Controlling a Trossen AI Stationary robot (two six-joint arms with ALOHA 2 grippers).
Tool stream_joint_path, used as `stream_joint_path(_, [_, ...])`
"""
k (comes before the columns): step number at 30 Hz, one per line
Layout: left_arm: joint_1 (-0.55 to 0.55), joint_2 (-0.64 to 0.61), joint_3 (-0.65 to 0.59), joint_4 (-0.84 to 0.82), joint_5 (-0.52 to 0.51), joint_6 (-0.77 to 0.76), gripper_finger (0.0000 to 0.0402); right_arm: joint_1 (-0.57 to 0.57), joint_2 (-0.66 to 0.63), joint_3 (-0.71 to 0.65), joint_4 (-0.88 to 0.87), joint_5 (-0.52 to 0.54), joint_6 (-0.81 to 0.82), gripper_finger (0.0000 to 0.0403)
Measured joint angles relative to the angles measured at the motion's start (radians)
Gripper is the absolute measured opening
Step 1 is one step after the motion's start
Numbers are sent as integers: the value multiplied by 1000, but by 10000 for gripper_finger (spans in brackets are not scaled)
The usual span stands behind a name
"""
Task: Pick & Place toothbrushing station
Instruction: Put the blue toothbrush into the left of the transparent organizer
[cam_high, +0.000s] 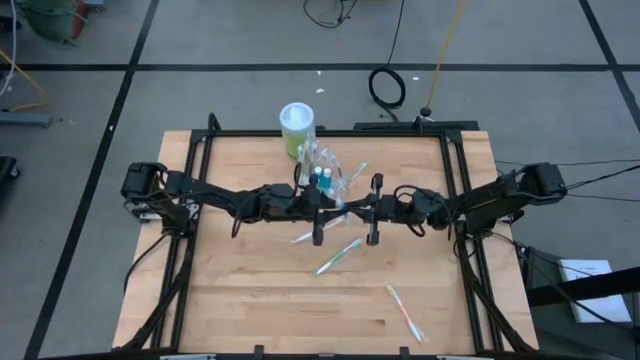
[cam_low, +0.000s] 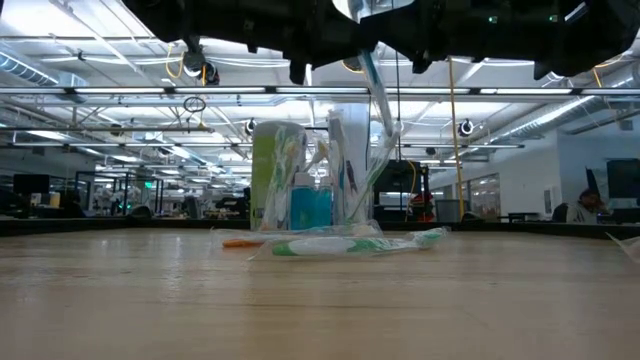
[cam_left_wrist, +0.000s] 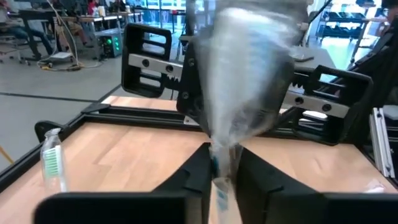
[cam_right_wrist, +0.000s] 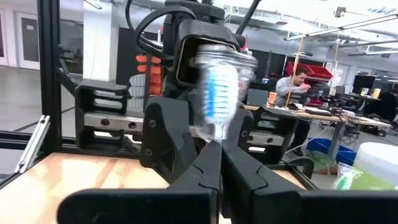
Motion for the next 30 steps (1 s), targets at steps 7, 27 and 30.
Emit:
stream_joint_path(7, [3, 0, 0, -26, -1, -3, 11, -3, -2, 0, -46, 0, 7, 42])
stream_joint_path(27, [154, -301, 0, -554, -597, -157, 23, -4, -381, -1, -651, 1, 87, 162])
stream_joint_path(30, [209, -273, 0, -591, -526, -227, 10, -4, -385, -1, -655, 1, 87, 158])
